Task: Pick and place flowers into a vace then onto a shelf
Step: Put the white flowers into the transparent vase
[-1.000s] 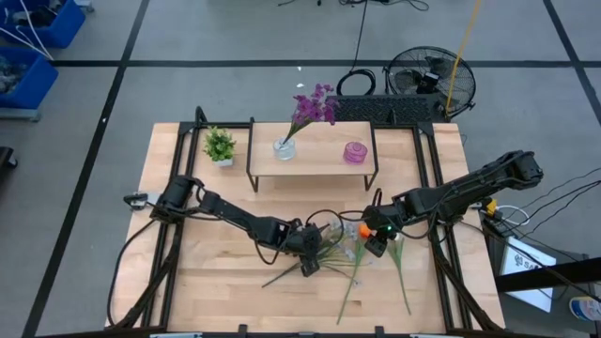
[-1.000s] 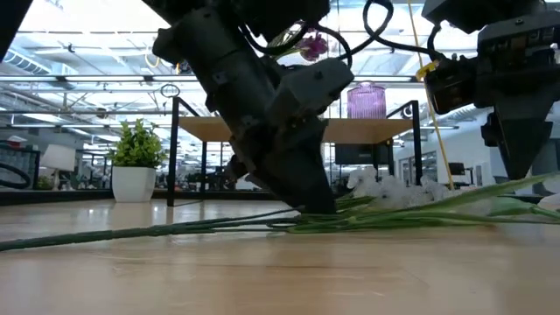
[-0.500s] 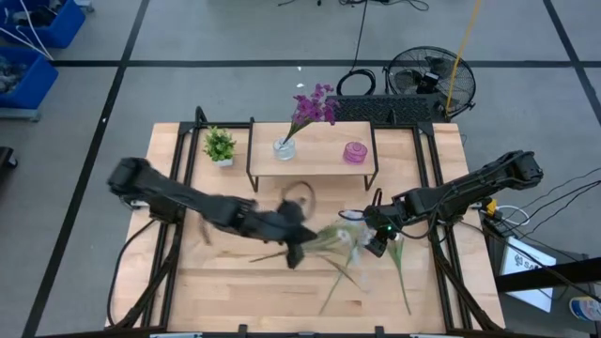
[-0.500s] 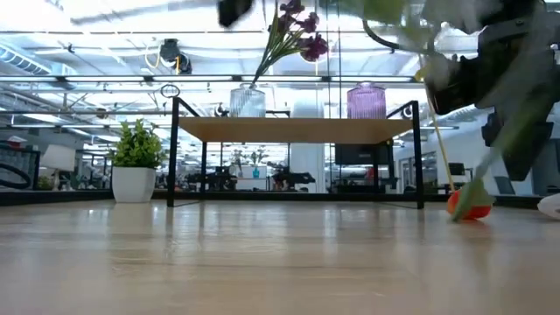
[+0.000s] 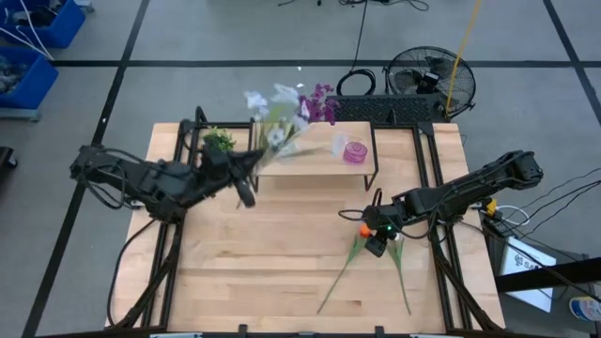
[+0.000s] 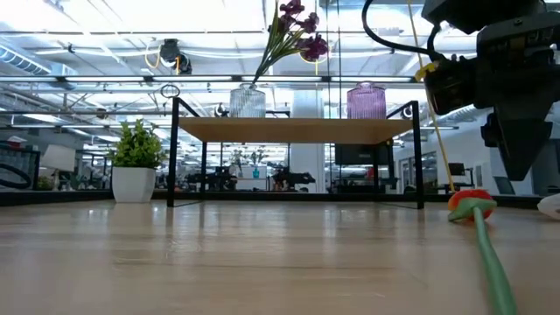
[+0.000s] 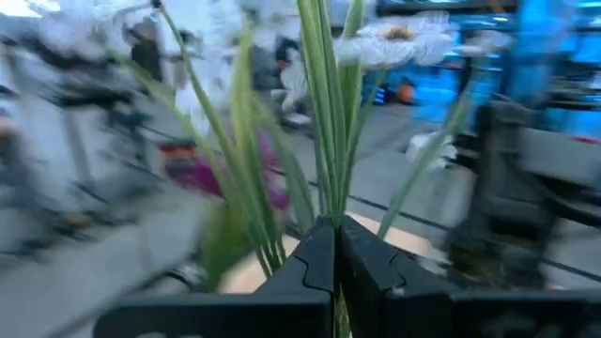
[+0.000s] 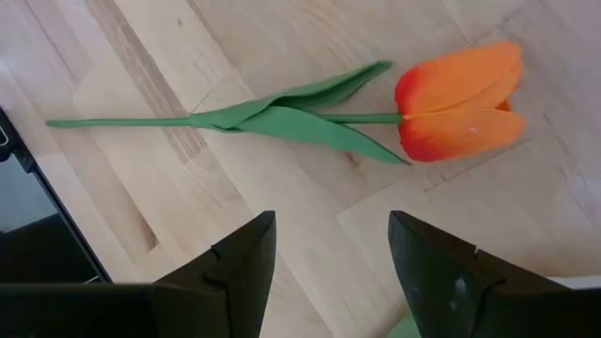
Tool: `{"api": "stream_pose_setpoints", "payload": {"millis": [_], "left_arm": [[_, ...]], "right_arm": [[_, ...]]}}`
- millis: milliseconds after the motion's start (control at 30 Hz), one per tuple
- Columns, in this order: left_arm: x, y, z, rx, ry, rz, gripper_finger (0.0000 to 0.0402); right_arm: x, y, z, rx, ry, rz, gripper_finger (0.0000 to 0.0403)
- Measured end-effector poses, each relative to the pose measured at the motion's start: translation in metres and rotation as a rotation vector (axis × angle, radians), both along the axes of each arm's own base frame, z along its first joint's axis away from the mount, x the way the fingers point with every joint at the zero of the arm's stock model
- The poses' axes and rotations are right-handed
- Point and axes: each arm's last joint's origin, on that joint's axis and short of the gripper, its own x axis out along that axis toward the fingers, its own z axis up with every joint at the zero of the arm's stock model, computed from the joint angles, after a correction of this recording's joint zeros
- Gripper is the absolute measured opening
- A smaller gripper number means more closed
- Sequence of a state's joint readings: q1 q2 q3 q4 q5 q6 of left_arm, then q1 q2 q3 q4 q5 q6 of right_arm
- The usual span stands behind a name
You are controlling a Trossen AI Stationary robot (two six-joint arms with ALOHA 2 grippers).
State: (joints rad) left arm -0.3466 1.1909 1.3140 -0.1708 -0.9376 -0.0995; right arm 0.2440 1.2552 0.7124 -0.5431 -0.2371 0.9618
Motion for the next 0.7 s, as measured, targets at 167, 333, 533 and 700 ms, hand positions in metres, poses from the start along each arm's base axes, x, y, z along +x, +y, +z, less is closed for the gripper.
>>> {"api": "stream_pose_setpoints", "payload": {"millis": [167, 333, 533, 700], "left_arm": [[0.000, 0.013, 0.017, 0.092, -0.061, 0.156, 0.0006], [0.015, 0.016, 0.028, 0.251, -0.107, 0.206, 0.0006], [-0.001, 0.021, 0.059, 0.445, -0.322, 0.278, 0.0006], [-0.023, 0.026, 0.074, 0.567, -0.387, 0.403, 0.0006]], "right_arm": [[0.001, 0.000, 0.001, 0.004, -0.014, -0.002, 0.0199], [0.007, 0.002, 0.003, 0.019, -0.080, 0.002, 0.0199], [0.013, 0.003, 0.007, 0.036, -0.154, 0.003, 0.0199], [0.014, 0.004, 0.008, 0.041, -0.169, 0.003, 0.0199]]}}
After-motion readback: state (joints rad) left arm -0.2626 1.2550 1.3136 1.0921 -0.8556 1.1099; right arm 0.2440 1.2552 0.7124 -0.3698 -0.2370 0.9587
